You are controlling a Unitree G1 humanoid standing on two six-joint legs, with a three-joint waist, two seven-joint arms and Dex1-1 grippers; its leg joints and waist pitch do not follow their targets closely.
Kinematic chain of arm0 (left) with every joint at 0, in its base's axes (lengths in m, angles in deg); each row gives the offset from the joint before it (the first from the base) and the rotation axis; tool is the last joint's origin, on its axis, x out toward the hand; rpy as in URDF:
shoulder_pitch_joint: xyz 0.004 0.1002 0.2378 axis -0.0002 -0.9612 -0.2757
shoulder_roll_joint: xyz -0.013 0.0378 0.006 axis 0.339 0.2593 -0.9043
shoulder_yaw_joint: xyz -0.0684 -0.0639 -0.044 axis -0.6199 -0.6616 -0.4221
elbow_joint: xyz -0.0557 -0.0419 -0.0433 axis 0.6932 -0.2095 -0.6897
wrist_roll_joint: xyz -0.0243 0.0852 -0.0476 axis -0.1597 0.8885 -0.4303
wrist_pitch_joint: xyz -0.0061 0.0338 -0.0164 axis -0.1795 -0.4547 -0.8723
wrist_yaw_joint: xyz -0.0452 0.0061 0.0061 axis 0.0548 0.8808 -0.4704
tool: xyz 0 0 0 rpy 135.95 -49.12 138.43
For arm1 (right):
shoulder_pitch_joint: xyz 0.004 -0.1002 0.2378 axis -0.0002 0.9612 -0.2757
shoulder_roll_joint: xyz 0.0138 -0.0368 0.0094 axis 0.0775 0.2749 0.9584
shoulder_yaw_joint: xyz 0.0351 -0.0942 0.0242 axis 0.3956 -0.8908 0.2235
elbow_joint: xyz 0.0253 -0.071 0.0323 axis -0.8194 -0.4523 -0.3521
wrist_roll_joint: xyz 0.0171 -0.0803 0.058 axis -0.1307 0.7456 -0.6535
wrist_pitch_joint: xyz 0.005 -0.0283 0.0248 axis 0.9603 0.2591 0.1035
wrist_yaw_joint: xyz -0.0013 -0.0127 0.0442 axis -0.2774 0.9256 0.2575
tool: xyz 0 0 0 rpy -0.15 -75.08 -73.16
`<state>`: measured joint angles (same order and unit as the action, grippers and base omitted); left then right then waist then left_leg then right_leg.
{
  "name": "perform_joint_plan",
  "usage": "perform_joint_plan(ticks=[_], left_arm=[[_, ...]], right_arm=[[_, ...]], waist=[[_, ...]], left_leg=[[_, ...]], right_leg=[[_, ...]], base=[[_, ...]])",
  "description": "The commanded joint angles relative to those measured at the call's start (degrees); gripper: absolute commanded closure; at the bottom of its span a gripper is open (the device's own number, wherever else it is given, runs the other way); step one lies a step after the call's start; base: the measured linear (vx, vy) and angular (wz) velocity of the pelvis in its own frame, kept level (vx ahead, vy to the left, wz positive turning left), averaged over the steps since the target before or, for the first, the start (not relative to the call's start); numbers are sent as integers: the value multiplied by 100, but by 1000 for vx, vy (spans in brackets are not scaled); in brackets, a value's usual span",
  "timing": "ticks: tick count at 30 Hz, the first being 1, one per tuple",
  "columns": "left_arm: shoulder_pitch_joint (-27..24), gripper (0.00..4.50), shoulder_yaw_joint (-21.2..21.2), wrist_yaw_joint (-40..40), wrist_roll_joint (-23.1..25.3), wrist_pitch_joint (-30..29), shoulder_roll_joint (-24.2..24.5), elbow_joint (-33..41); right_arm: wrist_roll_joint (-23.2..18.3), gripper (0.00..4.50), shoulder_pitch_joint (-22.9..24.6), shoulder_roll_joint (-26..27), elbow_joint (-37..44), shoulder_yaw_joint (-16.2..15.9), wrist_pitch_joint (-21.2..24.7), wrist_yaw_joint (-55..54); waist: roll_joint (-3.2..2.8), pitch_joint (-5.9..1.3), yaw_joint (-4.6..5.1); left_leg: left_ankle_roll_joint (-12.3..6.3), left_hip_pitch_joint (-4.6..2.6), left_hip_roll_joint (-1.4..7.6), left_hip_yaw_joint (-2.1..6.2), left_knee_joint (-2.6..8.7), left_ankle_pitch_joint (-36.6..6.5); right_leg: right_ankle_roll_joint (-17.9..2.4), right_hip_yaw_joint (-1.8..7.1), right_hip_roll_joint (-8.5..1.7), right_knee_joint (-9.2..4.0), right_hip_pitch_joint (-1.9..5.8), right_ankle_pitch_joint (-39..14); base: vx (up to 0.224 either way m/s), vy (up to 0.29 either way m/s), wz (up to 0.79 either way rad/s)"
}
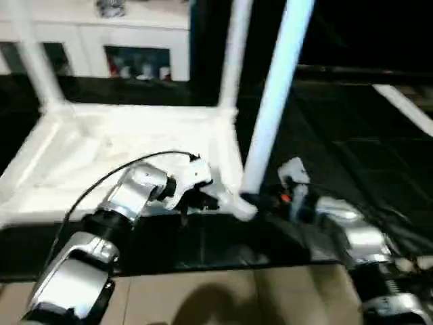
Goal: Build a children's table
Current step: Rotate leg to tighten
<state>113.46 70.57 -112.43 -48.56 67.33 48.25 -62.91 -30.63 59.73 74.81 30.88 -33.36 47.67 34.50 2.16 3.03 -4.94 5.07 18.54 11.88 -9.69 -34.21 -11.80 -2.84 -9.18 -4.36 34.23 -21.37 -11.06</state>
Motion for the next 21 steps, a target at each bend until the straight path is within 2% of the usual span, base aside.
perform_joint_plan(ticks=[1,2,3,4,5,6,7,8,9,10,11,12,14,15,16,18,20,21], left_arm=[[258,450,-17,500,-207,-108,-618,2],[291,450,-66,618,-216,-148,-674,-30],[348,450,-149,832,-206,-197,-776,-82],[370,450,-177,918,-198,-206,-817,-100],[382,450,-193,964,-195,-210,-838,-110],[439,450,-268,1186,-181,-238,-958,-146],[445,450,-277,1209,-179,-233,-971,-152],[458,450,-294,1254,-176,-222,-998,-163],[482,450,-314,1318,-168,-206,-1036,-207],[489,450,-306,1340,-155,-181,-1027,-227],[488,450,-296,1340,-141,-155,-1007,-239],[489,450,-283,1344,-117,-123,-977,-262],[469,450,-251,1290,-65,4,-874,-297],[457,450,-250,1255,-43,33,-837,-310],[450,450,-245,1227,-32,61,-810,-317],[424,450,-224,1128,4,168,-711,-338],[405,450,-191,1017,47,303,-607,-365],[387,450,-159,898,79,412,-513,-387]], right_arm=[[116,257,-352,529,-511,-185,141,-898],[134,257,-434,614,-633,-157,108,-1084],[176,258,-590,776,-832,-91,32,-1427],[185,258,-661,850,-909,-59,6,-1559],[190,258,-700,889,-951,-42,-7,-1630],[279,258,-907,1088,-1161,44,-8,-2106],[300,258,-929,1108,-1187,47,-11,-2148],[341,258,-973,1146,-1236,54,-19,-2228],[511,258,-1034,1185,-1346,-2,-232,-2253],[560,203,-1044,1184,-1383,-12,-297,-2279],[574,203,-1041,1179,-1398,-7,-337,-2288],[558,189,-1046,1177,-1435,15,-396,-2295],[452,168,-997,1121,-1390,79,-388,-2202],[464,168,-966,1066,-1366,62,-473,-2152],[463,145,-938,1033,-1333,59,-504,-2118],[440,141,-809,910,-1159,80,-554,-1989],[425,122,-627,747,-916,71,-587,-1782],[426,108,-439,579,-686,89,-575,-1582]], waist=[[-54,-297,46],[-85,-322,117],[-128,-341,151],[-102,-349,191],[-96,-346,197],[-57,-353,186],[-48,-348,205],[-54,-374,186],[-28,-389,171],[20,-404,157],[20,-404,157],[25,-419,104],[11,-432,68],[23,-443,48],[30,-447,35],[15,-440,-3],[4,-416,-33],[2,-405,-56]], left_leg=[[141,0,190,161,408,-1734],[151,63,216,215,432,-1786],[84,49,281,240,464,-1840],[52,82,287,255,483,-1707],[37,113,278,248,487,-1619],[10,75,260,209,477,-1475],[12,76,248,199,475,-1385],[-27,79,228,165,454,-1146],[-100,81,237,140,443,-861],[-162,117,215,109,420,-635],[-162,117,215,109,420,-635],[-308,128,184,62,407,-330],[-423,127,198,58,405,-54],[-479,142,191,51,381,83],[-502,146,190,50,374,131],[-568,136,192,35,369,114],[-551,125,204,26,385,-100],[-481,112,206,29,399,-266]], right_leg=[[126,250,-610,-768,215,-3446],[134,201,-619,-753,302,-3265],[68,205,-641,-763,313,-2912],[-106,243,-663,-719,324,-2462],[-172,264,-656,-691,329,-2313],[-324,325,-664,-670,277,-2151],[-416,350,-656,-634,261,-2111],[-544,392,-652,-597,270,-1906],[-677,426,-645,-532,258,-1576],[-723,461,-613,-467,262,-1318],[-723,461,-613,-467,262,-1318],[-817,487,-606,-409,283,-956],[-911,507,-593,-342,279,-554],[-962,520,-580,-291,278,-268],[-982,526,-574,-266,275,-162],[-1003,525,-566,-266,254,-123],[-939,522,-569,-317,249,-405],[-838,517,-563,-359,247,-724]], base=[[0,0,0],[0,0,0],[0,0,0],[0,0,0],[0,0,0],[0,0,0],[0,0,0],[0,0,0],[0,0,0],[0,0,0],[0,0,0],[0,0,0],[25,-18,0],[0,0,0],[0,0,0],[0,0,0],[0,0,0],[0,0,0]])
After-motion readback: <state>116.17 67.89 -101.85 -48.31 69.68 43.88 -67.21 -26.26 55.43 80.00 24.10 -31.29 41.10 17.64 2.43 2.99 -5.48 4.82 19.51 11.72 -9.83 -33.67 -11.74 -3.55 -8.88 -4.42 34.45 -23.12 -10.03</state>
